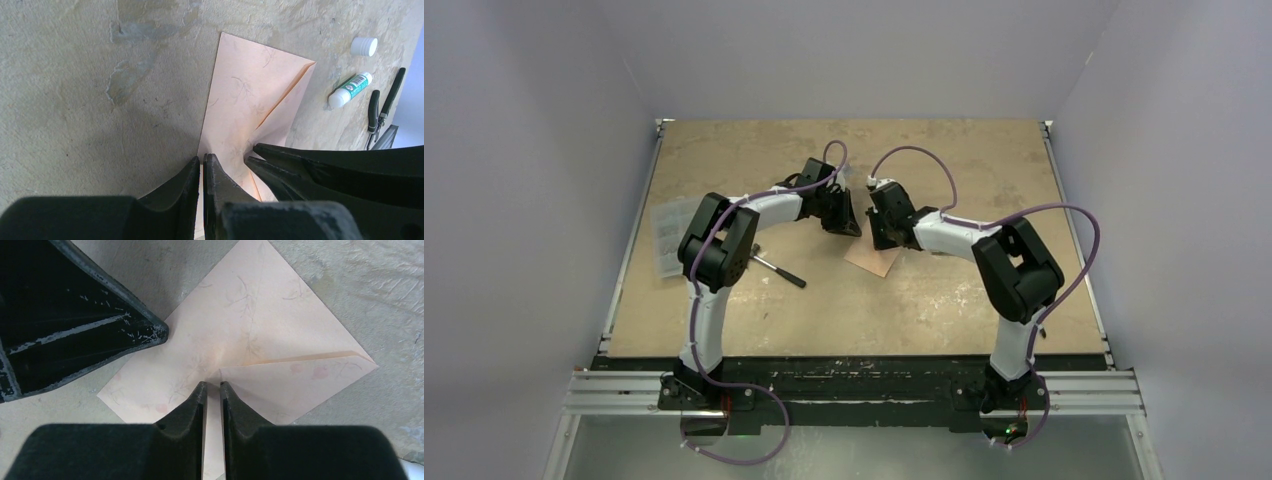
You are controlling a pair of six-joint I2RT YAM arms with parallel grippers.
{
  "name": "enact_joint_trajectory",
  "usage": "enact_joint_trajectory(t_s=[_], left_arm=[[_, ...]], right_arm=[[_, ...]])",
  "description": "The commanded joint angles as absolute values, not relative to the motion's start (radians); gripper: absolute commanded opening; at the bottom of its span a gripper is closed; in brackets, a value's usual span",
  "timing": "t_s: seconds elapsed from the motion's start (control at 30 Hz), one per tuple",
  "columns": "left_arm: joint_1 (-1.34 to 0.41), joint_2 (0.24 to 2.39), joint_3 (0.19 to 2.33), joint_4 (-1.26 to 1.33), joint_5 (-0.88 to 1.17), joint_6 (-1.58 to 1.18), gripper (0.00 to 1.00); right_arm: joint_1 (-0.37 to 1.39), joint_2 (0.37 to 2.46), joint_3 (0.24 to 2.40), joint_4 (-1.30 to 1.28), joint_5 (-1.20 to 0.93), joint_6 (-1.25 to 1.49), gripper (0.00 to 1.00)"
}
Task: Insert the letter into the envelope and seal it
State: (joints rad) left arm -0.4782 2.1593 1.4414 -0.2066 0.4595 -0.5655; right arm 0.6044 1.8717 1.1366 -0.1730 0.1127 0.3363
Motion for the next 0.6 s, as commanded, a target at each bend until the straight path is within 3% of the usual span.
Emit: enact_joint_trajectory(t_s=[0.0, 0.3, 0.57], left_arm=[[-0.481, 2.233, 1.388, -0.284, 0.300, -0.540, 0.08], [-0.482, 2.243, 1.390, -0.286, 0.288, -0.550, 0.07], [-0.482, 2.238, 1.386, -0.283, 0.286, -0.557, 0.06]], right_arm=[[0.618, 1.867, 1.098, -0.315, 0.121, 0.278, 0.18], [0.618, 1.809, 1.083, -0.350, 0.045, 0.219, 0.15], [0.635, 1.822, 1.074, -0.338, 0.036, 0.185, 0.22]])
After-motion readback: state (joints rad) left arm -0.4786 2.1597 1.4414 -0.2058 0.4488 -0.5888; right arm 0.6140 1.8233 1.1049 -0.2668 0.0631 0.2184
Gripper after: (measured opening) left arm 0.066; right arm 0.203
